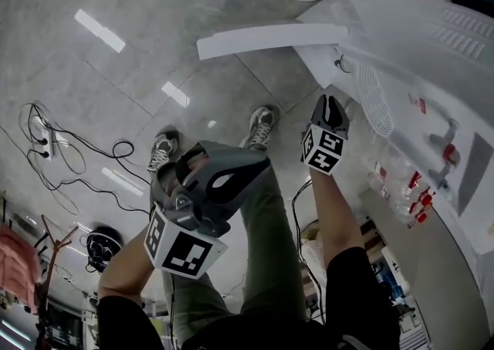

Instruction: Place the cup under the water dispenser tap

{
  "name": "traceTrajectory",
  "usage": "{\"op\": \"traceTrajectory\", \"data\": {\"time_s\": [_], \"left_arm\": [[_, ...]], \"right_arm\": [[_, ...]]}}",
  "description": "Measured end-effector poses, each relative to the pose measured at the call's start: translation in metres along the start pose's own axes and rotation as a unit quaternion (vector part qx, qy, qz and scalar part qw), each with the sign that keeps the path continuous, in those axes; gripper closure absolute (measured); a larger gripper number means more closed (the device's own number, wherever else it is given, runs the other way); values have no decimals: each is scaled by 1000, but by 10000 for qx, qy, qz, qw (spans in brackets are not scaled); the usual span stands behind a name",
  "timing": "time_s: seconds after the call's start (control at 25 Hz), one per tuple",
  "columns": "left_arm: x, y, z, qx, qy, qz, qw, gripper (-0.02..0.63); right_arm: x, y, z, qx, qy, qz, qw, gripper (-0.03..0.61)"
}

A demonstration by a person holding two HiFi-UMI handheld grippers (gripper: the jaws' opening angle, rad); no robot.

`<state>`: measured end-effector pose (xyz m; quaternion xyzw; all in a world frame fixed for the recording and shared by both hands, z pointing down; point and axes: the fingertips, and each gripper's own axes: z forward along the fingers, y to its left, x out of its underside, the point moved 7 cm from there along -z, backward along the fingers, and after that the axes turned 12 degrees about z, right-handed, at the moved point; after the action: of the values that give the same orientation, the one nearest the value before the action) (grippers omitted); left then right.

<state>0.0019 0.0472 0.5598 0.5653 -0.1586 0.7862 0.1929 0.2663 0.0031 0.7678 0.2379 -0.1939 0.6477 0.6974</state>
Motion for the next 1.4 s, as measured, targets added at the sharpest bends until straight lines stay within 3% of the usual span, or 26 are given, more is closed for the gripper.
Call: {"op": "traceTrajectory", "data": {"time_s": [0.48,0.52,0.6,0.64,1.0,1.4], "left_arm": [[58,8,39,-278,221,-301,9989,594],[62,9,43,-307,222,-324,9988,594],[68,10,51,-353,216,-358,9985,594],[71,10,55,-370,207,-372,9984,594],[89,12,69,-604,100,-576,9965,594],[110,6,77,-686,220,-662,9952,594]], "right_arm": [[12,-32,101,266,462,-1022,9933,531],[12,-35,109,290,482,-1069,9927,523],[13,-40,124,345,541,-1131,9915,429],[14,-43,130,383,569,-1158,9909,424],[9,-70,176,847,815,-1294,9846,411],[16,-84,212,825,1402,-1885,9685,410]]}}
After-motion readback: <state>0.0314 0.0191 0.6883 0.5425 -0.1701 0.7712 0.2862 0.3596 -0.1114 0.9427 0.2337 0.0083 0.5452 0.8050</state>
